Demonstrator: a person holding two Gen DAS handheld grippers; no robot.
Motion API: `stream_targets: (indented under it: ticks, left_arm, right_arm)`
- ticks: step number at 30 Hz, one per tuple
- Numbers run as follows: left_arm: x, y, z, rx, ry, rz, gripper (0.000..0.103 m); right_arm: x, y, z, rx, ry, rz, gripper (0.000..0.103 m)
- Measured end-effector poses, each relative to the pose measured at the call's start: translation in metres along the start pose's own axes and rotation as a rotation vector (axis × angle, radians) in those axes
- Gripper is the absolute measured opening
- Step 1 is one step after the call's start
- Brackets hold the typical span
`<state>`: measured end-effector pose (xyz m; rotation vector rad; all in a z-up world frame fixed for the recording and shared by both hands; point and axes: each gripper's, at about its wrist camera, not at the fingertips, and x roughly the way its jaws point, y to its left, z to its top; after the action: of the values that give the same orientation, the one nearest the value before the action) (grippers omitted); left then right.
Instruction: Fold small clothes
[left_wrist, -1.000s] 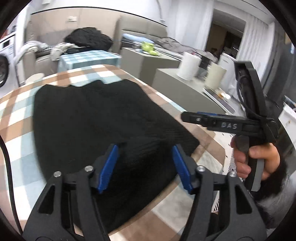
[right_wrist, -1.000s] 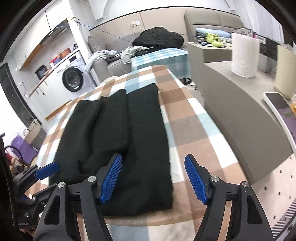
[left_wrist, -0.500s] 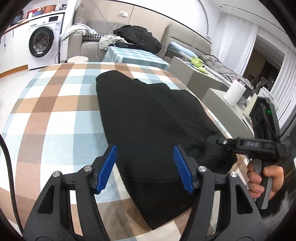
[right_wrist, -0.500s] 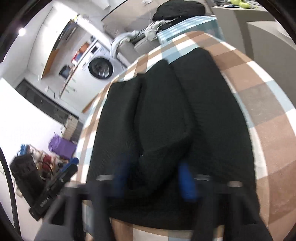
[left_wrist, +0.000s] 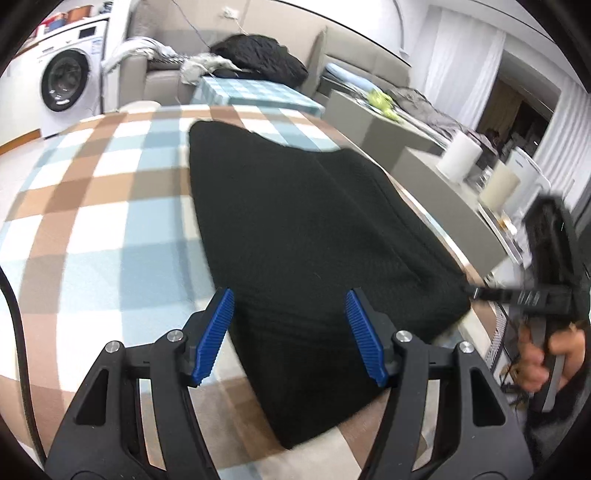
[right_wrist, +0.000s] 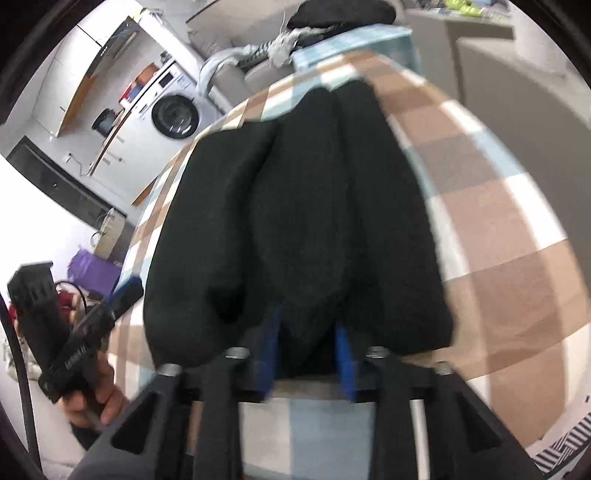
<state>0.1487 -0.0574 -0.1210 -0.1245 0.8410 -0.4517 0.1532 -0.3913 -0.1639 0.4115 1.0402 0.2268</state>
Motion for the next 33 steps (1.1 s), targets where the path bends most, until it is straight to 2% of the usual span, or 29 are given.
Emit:
stream_targets:
  ticks: [2,5,9,13,14,17,19,21,22,23,24,25,26,27,29,30,32,33]
  left_arm:
    - [0.005,-0.008,-0.007,0.025,0.03,-0.013,0.062]
    - [0.012,-0.022,-0.019,0.094,0.065,0.009,0.063]
    - [0.01,-0.026,-0.03,0.115,0.082,0.01,0.063]
    - [0.0,-0.015,-0.028,0.057,0.058,-0.028,0.063]
    - [-0.004,-0.013,-0.026,0.045,0.048,-0.025,0.063]
    - [-0.014,-0.002,-0.019,0.01,0.01,-0.015,0.063]
    - [-0.022,0.005,-0.014,-0.02,-0.013,-0.005,0.063]
    - [-0.028,0.01,-0.011,-0.036,-0.03,-0.005,0.065]
    - [-0.028,0.011,-0.01,-0.036,-0.033,-0.002,0.065]
    - [-0.027,0.012,-0.01,-0.034,-0.029,0.0,0.066]
    - [-0.022,0.012,-0.01,-0.028,-0.015,0.007,0.066]
    - [-0.018,0.013,-0.01,-0.026,0.0,0.014,0.066]
    - [-0.015,0.013,-0.011,-0.024,0.012,0.013,0.066]
    - [-0.01,0.013,-0.013,-0.022,0.036,0.014,0.066]
    - [-0.007,0.013,-0.016,-0.028,0.05,0.013,0.066]
    - [-0.006,0.012,-0.018,-0.027,0.056,-0.002,0.066]
    - [-0.003,0.009,-0.023,-0.018,0.069,0.004,0.066]
    - [-0.001,0.009,-0.026,-0.011,0.081,0.019,0.066]
  right_arm:
    - [-0.016,0.005,0.004,-0.021,-0.067,0.005,0.042]
    - [-0.025,0.016,0.01,-0.057,-0.105,0.032,0.042]
    - [0.004,0.034,0.027,-0.084,-0.059,0.124,0.042]
    - [0.052,0.049,0.046,-0.102,0.028,0.18,0.042]
    - [0.064,0.052,0.049,-0.109,0.045,0.183,0.04]
    - [0.082,0.059,0.057,-0.141,0.067,0.173,0.006]
    - [0.057,0.073,0.063,-0.202,-0.029,0.211,0.005]
    - [0.03,0.083,0.07,-0.233,-0.124,0.171,0.005]
    - [0.028,0.08,0.073,-0.227,-0.133,0.154,0.005]
    - [0.032,0.075,0.076,-0.22,-0.126,0.103,0.005]
    - [0.042,0.067,0.078,-0.199,-0.108,0.057,0.006]
    - [0.05,0.058,0.078,-0.169,-0.079,0.056,0.006]
    - [0.058,0.05,0.077,-0.132,-0.052,0.067,0.011]
    - [0.064,0.042,0.074,-0.099,-0.022,0.078,0.022]
    - [0.064,0.034,0.066,-0.072,0.021,0.106,0.025]
    - [0.058,0.032,0.059,-0.084,0.024,0.15,0.032]
    - [0.047,0.03,0.043,-0.123,0.04,0.167,0.044]
    - [0.041,0.029,0.034,-0.139,0.045,0.18,0.044]
